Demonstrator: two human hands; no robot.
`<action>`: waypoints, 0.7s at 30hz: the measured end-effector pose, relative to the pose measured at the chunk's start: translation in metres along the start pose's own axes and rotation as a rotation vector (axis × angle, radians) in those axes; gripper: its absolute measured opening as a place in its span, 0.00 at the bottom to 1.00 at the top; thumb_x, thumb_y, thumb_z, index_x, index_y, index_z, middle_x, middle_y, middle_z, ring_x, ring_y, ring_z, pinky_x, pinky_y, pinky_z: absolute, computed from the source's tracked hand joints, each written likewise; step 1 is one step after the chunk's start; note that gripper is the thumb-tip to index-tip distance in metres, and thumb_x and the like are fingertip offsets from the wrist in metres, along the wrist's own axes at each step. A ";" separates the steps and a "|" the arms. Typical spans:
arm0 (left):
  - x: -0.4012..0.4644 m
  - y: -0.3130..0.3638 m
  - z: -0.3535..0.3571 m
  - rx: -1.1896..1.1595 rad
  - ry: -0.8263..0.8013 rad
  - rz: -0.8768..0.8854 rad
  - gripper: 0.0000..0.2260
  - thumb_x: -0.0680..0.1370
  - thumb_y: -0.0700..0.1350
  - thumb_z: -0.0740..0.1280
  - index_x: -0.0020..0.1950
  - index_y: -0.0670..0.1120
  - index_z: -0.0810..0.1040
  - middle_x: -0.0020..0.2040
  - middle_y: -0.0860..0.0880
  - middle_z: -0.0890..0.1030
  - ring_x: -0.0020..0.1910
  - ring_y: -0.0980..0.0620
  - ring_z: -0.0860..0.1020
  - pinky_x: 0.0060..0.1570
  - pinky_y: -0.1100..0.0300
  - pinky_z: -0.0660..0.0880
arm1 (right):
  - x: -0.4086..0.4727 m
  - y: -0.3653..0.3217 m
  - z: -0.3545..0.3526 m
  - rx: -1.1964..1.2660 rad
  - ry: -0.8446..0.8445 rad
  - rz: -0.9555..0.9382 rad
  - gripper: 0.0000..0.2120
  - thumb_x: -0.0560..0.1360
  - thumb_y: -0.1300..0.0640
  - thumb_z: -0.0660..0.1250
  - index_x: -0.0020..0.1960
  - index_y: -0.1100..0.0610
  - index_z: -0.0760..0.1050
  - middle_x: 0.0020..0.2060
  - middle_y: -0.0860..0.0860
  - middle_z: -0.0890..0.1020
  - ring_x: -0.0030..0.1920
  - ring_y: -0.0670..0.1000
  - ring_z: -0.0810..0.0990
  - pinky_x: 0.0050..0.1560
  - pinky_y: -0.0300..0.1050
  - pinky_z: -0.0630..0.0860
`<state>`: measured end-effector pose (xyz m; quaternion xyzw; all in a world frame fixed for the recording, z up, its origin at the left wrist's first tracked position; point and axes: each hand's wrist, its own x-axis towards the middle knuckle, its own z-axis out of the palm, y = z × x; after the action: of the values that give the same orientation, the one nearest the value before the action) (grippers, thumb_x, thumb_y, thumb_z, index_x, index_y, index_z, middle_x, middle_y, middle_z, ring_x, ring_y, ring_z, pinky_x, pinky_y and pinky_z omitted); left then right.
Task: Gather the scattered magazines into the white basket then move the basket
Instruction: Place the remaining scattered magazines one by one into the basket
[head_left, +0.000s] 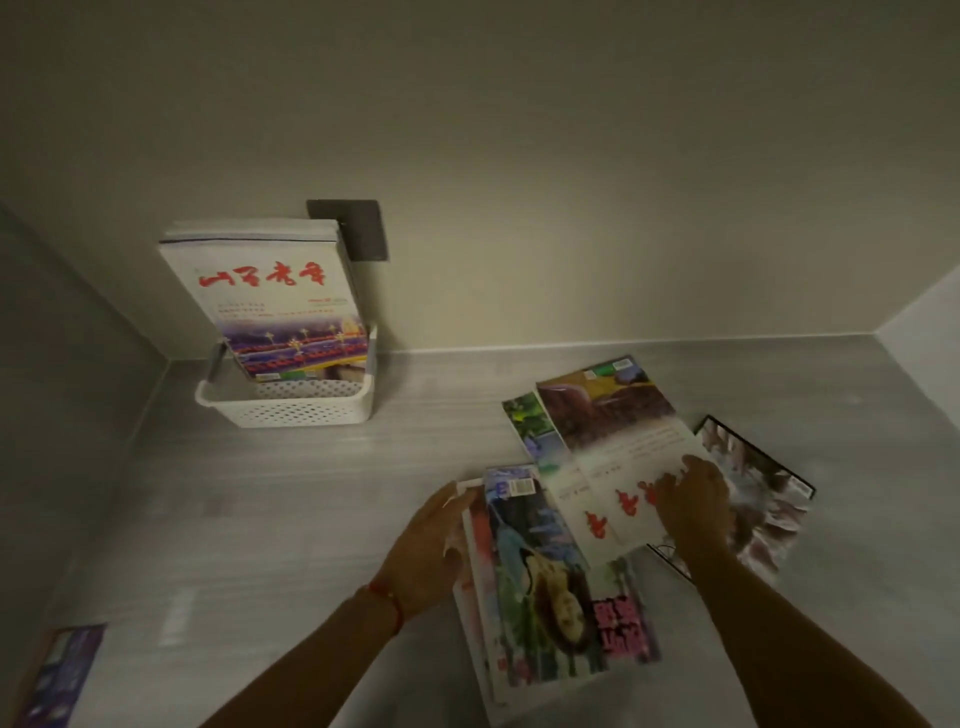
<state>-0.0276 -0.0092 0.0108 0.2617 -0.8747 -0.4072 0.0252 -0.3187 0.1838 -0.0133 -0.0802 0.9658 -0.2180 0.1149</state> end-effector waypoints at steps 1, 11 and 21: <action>0.000 0.007 0.003 0.009 0.000 0.010 0.31 0.75 0.36 0.63 0.77 0.49 0.60 0.77 0.53 0.58 0.78 0.55 0.54 0.70 0.78 0.46 | 0.009 0.011 -0.005 -0.042 -0.020 0.027 0.28 0.76 0.52 0.67 0.72 0.61 0.63 0.70 0.63 0.67 0.69 0.64 0.67 0.67 0.62 0.67; 0.001 0.035 0.018 0.066 0.060 -0.153 0.25 0.74 0.31 0.64 0.71 0.42 0.71 0.70 0.43 0.73 0.71 0.44 0.70 0.73 0.52 0.65 | 0.038 0.044 -0.014 -0.041 -0.047 0.091 0.42 0.67 0.46 0.78 0.70 0.64 0.63 0.67 0.68 0.68 0.68 0.66 0.66 0.66 0.62 0.68; 0.021 0.101 -0.012 0.103 0.214 0.080 0.22 0.75 0.34 0.66 0.68 0.43 0.74 0.67 0.42 0.76 0.68 0.44 0.73 0.69 0.59 0.67 | 0.009 -0.030 -0.092 0.602 0.036 -0.602 0.08 0.78 0.56 0.66 0.56 0.50 0.72 0.45 0.48 0.82 0.45 0.52 0.83 0.38 0.47 0.81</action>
<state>-0.0866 0.0263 0.0887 0.2696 -0.8964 -0.3302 0.1212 -0.3480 0.1923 0.0794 -0.3176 0.7945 -0.5153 0.0473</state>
